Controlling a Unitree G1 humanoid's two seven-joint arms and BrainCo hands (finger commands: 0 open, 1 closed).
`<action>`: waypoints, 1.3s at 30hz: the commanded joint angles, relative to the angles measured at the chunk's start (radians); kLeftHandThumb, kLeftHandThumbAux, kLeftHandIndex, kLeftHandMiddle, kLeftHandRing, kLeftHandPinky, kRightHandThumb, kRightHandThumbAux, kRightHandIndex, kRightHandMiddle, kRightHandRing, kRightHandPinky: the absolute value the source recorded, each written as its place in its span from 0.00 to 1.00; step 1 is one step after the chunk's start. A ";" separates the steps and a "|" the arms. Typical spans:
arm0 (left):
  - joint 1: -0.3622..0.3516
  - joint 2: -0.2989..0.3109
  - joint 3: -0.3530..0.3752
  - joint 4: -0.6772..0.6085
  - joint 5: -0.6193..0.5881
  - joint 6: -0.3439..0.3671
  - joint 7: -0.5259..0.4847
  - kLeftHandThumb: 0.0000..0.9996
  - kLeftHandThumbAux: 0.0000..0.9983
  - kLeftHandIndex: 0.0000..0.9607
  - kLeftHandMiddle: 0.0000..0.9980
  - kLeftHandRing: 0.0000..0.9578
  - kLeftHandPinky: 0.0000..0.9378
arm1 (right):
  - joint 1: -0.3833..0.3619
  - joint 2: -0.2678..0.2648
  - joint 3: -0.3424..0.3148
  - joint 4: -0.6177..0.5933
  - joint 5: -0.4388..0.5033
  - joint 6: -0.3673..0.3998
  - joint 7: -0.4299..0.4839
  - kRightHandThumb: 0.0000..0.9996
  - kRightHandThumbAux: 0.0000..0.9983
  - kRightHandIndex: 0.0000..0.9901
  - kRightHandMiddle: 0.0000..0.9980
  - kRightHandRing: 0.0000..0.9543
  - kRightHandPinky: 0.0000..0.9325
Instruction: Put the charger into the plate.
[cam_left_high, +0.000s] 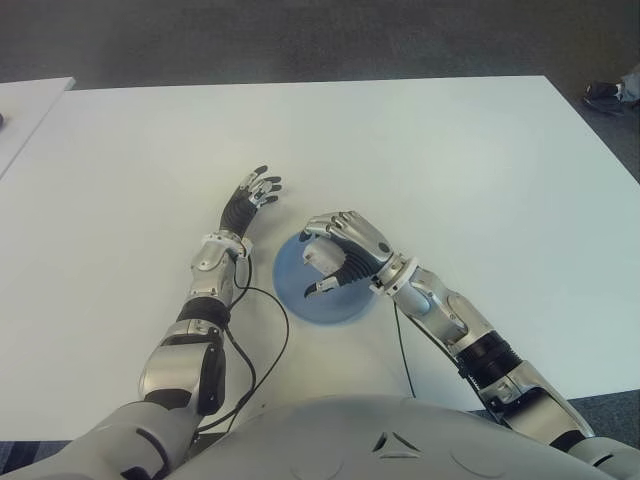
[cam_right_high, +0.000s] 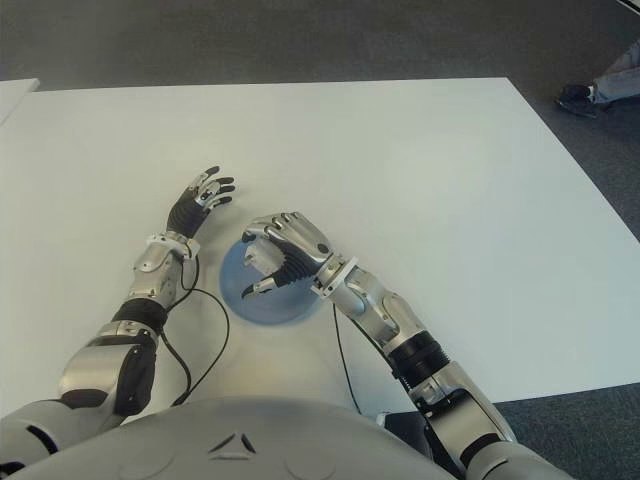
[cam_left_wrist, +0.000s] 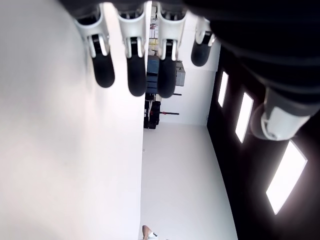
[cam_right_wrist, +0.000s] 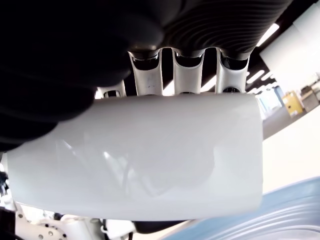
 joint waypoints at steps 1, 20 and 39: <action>0.027 -0.003 -0.010 0.012 0.010 0.034 -0.002 0.00 0.45 0.11 0.24 0.25 0.25 | -0.012 0.005 -0.011 0.019 -0.014 -0.005 -0.016 0.30 0.46 0.31 0.37 0.32 0.26; 0.039 0.001 -0.013 -0.004 0.013 0.032 -0.004 0.00 0.45 0.10 0.23 0.25 0.25 | -0.061 -0.008 -0.017 0.087 -0.070 -0.044 -0.104 0.26 0.35 0.32 0.34 0.28 0.23; 0.055 0.003 -0.014 -0.028 0.005 0.012 -0.051 0.00 0.51 0.08 0.20 0.21 0.21 | -0.098 -0.046 -0.031 0.109 -0.030 -0.075 -0.036 0.18 0.14 0.04 0.01 0.00 0.00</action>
